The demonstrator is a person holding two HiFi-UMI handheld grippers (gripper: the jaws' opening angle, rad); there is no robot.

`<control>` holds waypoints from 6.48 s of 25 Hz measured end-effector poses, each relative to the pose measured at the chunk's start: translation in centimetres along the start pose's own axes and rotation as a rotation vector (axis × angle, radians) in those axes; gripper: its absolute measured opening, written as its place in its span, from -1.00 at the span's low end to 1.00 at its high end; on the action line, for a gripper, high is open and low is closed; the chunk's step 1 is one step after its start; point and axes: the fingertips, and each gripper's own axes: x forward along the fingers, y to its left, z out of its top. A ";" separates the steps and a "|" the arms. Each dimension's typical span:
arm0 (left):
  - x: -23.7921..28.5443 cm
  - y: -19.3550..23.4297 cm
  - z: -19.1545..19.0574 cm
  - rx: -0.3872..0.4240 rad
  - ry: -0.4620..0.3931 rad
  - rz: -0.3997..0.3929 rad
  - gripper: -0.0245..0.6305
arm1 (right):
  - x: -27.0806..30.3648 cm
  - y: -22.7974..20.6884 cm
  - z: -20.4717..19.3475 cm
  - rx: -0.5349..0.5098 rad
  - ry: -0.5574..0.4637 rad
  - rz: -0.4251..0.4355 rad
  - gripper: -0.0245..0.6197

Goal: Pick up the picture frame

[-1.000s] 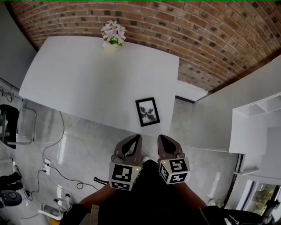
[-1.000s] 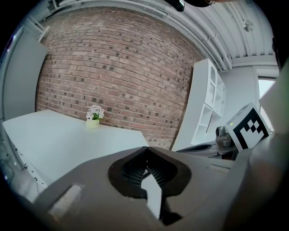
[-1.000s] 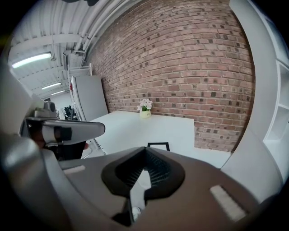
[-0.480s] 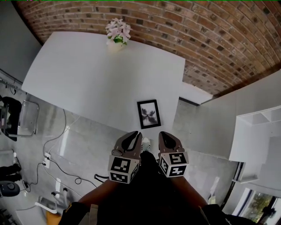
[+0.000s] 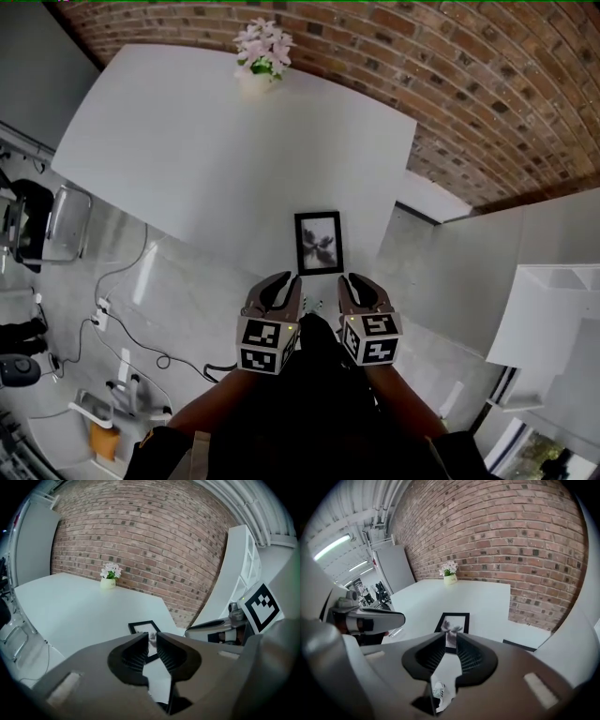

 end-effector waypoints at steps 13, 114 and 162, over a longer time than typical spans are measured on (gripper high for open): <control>5.1 2.1 -4.4 -0.054 0.129 0.087 -0.66 | 4.9 -2.8 -2.2 0.002 0.123 0.059 -0.66; -10.2 -1.6 2.8 -0.038 -0.053 -0.054 -0.70 | -10.2 8.9 2.3 0.170 -0.228 -0.029 -0.67; -26.4 -12.9 -3.2 -0.086 -0.341 0.125 -0.70 | -26.7 13.6 -4.3 0.004 -0.409 0.189 -0.69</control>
